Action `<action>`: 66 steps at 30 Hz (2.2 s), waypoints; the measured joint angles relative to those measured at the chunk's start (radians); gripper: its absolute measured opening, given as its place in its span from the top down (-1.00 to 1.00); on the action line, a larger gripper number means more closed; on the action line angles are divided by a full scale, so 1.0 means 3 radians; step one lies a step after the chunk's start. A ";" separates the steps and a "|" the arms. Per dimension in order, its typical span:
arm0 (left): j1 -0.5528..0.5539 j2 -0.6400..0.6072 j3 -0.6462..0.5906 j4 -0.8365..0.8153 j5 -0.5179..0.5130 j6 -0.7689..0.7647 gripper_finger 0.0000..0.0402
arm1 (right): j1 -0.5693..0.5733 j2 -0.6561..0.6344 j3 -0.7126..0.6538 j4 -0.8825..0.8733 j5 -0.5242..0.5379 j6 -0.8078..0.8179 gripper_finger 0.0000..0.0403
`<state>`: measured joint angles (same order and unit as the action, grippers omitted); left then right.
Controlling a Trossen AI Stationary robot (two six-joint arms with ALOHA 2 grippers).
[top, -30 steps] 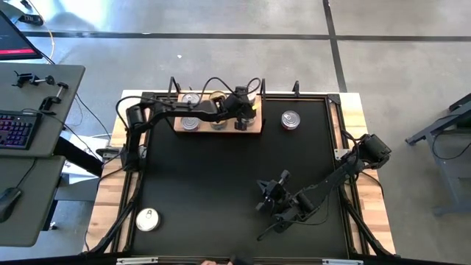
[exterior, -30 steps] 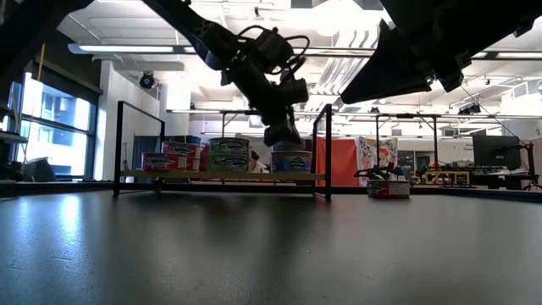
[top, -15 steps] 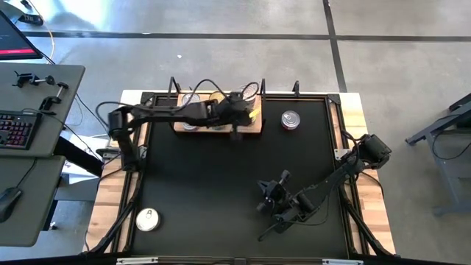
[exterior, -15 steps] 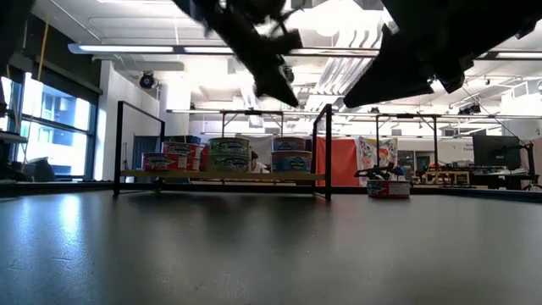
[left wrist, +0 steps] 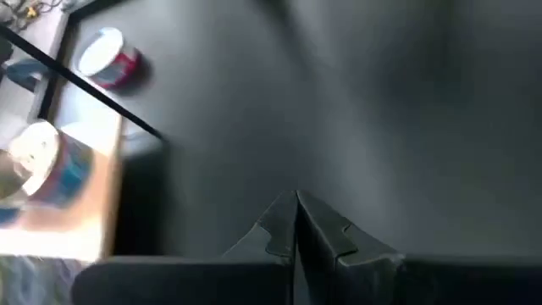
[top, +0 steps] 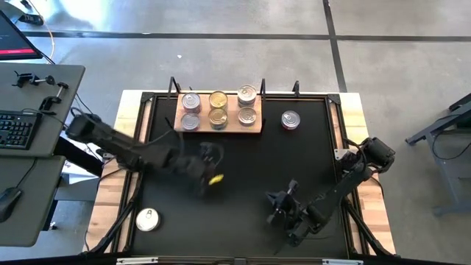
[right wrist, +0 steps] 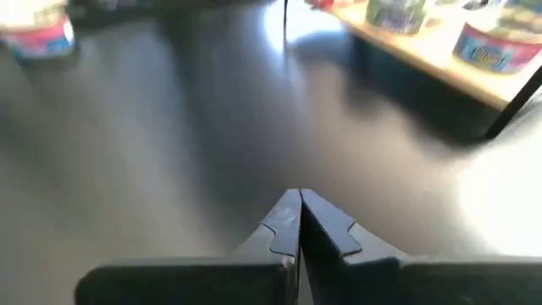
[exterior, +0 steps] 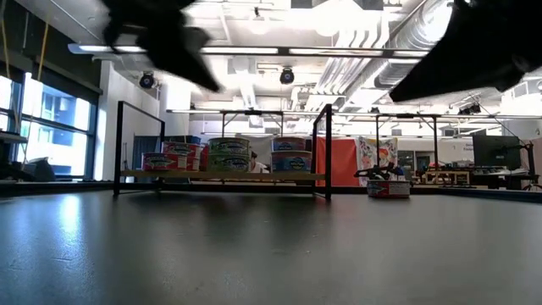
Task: Stack canned seafood by type on shelf
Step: Stack the blue pink tuna can on top of the blue pink tuna can on the shelf
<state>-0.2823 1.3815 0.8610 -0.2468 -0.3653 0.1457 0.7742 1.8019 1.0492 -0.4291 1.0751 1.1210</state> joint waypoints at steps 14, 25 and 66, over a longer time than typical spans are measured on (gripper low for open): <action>-0.2145 -0.0590 -0.0130 -0.1285 -0.0426 -0.2962 1.00 | -0.0418 0.0189 0.0000 0.0218 0.0234 -0.0186 1.00; -0.3159 -0.0170 -0.0153 -0.1543 0.0433 -0.6109 1.00 | -0.0674 0.0212 0.0000 0.0578 -0.0024 -0.0754 1.00; -0.1079 0.0771 -0.0160 -0.0331 -0.0949 -0.0573 0.18 | -0.0866 0.0212 0.0000 0.0930 -0.0298 -0.0907 1.00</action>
<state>-0.6059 1.6127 0.8129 -0.3461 -0.6500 -0.0262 0.5144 1.8656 1.0492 -0.1500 0.9855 0.8488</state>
